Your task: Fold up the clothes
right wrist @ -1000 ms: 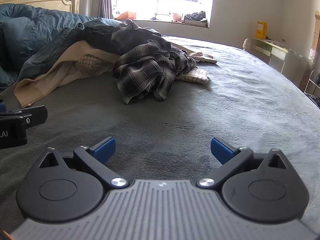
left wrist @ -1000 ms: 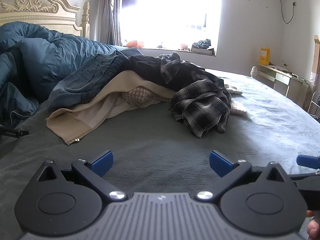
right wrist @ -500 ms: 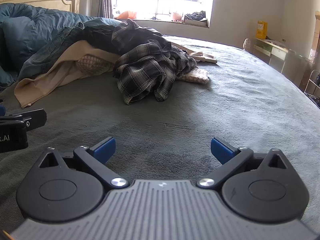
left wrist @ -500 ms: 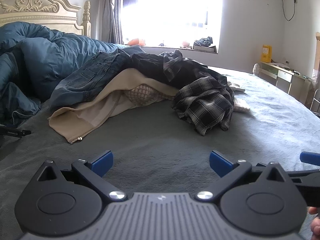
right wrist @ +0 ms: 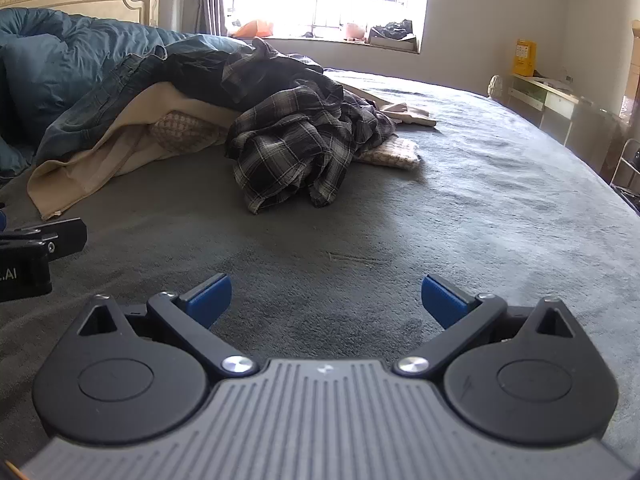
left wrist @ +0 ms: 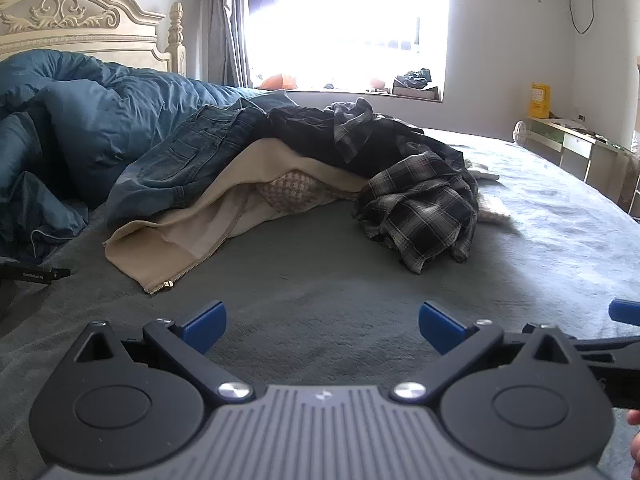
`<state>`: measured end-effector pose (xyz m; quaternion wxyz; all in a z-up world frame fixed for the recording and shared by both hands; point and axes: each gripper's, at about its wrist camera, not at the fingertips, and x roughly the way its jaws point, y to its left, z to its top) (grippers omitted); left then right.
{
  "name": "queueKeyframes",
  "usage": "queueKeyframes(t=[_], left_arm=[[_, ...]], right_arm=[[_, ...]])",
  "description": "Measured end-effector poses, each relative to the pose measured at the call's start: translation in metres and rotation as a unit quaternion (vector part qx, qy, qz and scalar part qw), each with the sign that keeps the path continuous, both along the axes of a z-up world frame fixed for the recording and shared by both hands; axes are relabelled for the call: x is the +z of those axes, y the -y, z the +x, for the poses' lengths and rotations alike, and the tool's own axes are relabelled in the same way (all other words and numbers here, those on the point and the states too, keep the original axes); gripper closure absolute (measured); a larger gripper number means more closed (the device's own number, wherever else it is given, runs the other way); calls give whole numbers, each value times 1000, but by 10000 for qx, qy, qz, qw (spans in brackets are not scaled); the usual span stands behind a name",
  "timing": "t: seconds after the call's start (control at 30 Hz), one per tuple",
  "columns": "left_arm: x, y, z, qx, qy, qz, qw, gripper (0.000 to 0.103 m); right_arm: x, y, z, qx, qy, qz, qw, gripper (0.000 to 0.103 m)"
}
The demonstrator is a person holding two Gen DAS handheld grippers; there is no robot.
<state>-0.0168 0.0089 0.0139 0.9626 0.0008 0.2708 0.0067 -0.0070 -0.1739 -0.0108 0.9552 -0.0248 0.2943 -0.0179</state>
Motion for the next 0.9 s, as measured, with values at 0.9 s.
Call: queueKeyframes(t=[0.9], left_arm=[[-1,5,89,-702,274,263,9968,0]], right_arm=[[9,26,61,-243,274,115,9993,1]])
